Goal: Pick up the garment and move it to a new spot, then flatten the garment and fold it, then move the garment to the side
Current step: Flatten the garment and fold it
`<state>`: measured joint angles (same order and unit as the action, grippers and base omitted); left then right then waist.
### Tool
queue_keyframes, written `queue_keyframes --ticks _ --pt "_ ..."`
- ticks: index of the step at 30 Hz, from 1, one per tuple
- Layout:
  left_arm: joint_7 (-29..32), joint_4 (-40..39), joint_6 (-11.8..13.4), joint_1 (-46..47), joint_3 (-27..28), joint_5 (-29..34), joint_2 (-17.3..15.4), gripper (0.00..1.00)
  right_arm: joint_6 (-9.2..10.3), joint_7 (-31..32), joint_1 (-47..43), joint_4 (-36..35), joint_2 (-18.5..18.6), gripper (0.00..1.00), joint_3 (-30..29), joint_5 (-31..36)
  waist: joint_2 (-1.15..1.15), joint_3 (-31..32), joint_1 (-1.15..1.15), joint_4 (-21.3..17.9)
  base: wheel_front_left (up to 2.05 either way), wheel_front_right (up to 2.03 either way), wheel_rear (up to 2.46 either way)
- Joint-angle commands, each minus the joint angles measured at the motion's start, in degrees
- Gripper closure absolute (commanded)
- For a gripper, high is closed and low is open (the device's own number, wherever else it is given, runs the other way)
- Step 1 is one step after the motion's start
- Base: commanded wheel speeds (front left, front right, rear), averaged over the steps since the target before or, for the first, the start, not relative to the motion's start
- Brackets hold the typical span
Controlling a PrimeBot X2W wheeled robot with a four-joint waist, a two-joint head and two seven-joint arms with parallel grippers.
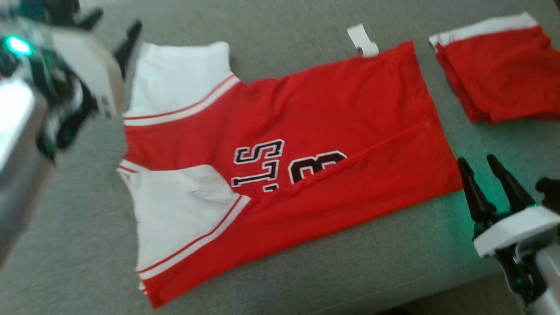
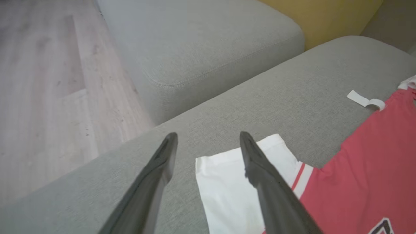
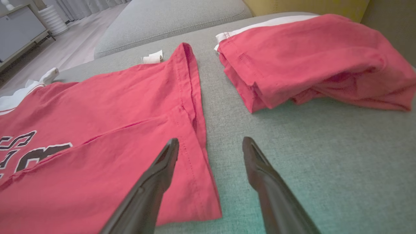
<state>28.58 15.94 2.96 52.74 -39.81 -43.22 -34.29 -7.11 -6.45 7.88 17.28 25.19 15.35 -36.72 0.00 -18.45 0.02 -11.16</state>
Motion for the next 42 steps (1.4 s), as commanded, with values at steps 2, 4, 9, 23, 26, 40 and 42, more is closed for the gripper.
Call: queue_keyframes --ticks 2,4,9,23,26,40,42 --pt "4.0 2.7 -1.0 6.7 2.1 -0.9 -0.8 0.00 -0.37 -0.1 1.5 -2.1 1.1 0.00 0.9 0.4 0.00 -4.9 -0.02 -3.7 0.00 0.00 0.00" --pt "6.5 6.4 -1.3 10.1 1.8 -1.1 0.3 0.00 -0.37 -0.2 2.3 -2.3 1.0 0.00 1.4 0.3 0.00 -6.2 -0.02 -4.6 0.00 0.00 0.00" --pt "11.4 12.8 -1.6 14.5 0.2 0.1 0.6 0.00 -0.37 -0.8 3.8 -2.3 0.7 0.00 2.4 0.0 0.00 -8.4 -0.02 -6.1 0.00 0.00 0.00" --pt "17.4 20.4 -1.6 15.0 -2.6 1.4 -2.1 0.47 -0.37 -3.6 6.3 1.8 -0.1 0.00 4.3 -1.5 0.00 -9.4 -0.02 -8.2 0.00 0.00 0.00" --pt "17.8 20.3 -2.0 14.5 -2.4 0.4 -1.9 1.00 -0.37 -3.9 6.7 2.4 -0.2 0.00 4.4 -1.8 0.00 -9.4 -0.02 -8.2 0.00 0.00 0.00" --pt "11.3 17.9 -4.9 14.5 -3.2 0.9 0.2 1.00 -0.37 1.2 14.8 1.0 3.3 0.00 5.8 -2.2 0.00 -7.0 -0.02 -4.3 0.00 0.00 0.00" --pt "10.1 17.5 -5.1 15.3 -3.4 1.3 1.0 1.00 -0.37 4.5 17.9 0.8 3.6 0.00 6.8 -2.7 0.00 -6.9 -0.02 -3.3 0.00 0.00 0.00"
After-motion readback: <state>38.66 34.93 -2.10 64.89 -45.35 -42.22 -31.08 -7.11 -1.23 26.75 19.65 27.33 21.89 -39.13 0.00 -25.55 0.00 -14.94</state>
